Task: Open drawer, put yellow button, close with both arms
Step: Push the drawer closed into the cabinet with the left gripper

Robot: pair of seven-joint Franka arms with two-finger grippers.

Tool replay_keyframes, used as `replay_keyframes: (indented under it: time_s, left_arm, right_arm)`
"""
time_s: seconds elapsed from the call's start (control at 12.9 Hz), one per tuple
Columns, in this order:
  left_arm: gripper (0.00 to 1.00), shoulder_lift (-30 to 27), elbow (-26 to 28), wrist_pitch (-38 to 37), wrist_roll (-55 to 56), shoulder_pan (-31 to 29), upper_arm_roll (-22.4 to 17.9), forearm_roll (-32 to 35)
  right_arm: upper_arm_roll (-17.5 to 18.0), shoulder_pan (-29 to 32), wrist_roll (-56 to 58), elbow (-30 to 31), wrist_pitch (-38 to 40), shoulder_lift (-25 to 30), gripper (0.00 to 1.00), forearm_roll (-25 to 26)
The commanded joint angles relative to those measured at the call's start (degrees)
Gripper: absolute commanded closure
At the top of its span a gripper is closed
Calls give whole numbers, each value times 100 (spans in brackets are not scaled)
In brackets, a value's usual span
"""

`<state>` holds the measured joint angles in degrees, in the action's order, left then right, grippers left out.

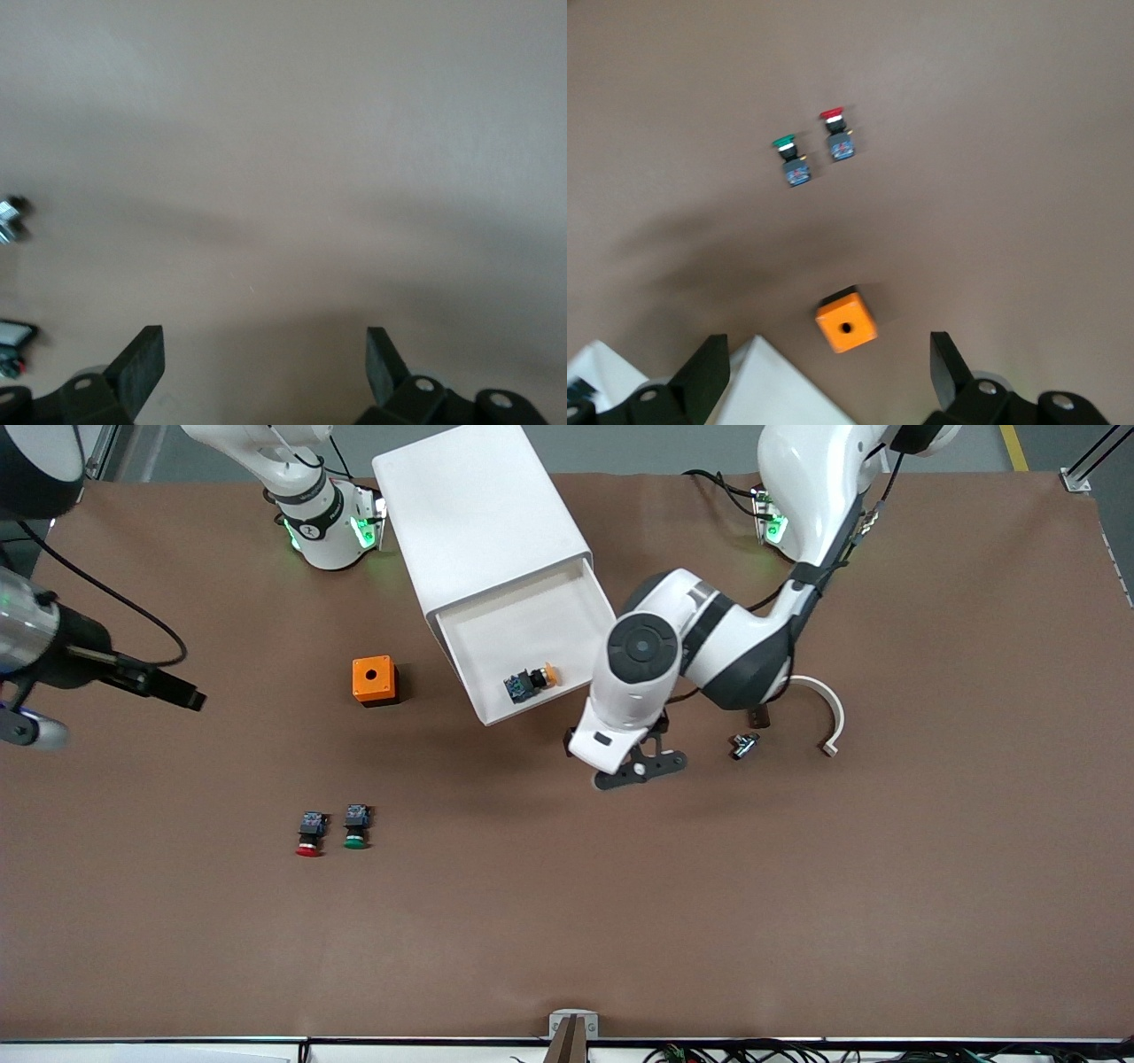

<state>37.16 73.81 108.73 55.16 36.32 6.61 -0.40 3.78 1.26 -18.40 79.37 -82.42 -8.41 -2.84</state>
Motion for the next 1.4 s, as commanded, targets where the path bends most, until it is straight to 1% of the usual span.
replay_keyframes:
  time_s: [0.0, 0.08, 0.31, 0.47, 0.54, 0.78, 1.01, 1.32]
  left_arm:
    - [0, 125, -25, 34, 293, 323, -2, 66]
    - [0, 117, -25, 34, 468, 437, 6, 40]
    - [0, 55, -25, -53, 802, 797, -2, -687]
    - [0, 55, -25, -264, 1179, 973, 6, -751]
    - [0, 64, -7, -317, 1347, 1096, 59, -812]
    - [0, 108, 37, -344, 1725, 1333, 138, -1181]
    - [0, 125, 107, -344, 1901, 1597, 138, -1226]
    - [0, 134, 265, -344, 1955, 1668, 199, -1234]
  right_arm:
    - [-157, 129, 1046, 393, -64, 365, 0, 161]
    - [-245, 120, 1197, 621, -134, 531, 0, 169]
    - [-413, 120, 1671, 1718, -800, 1208, 0, 169]
    - [-457, 129, 1962, 1705, -855, 1219, 0, 195]
    - [-518, 129, 1980, 1556, -846, 1184, 0, 265]
    - [-519, 15, 2174, 1309, -916, 1069, 0, 450]
    - [-519, -29, 2174, 1326, -917, 1060, 0, 503]
    - [-528, 6, 2104, 1344, -917, 1052, 0, 495]
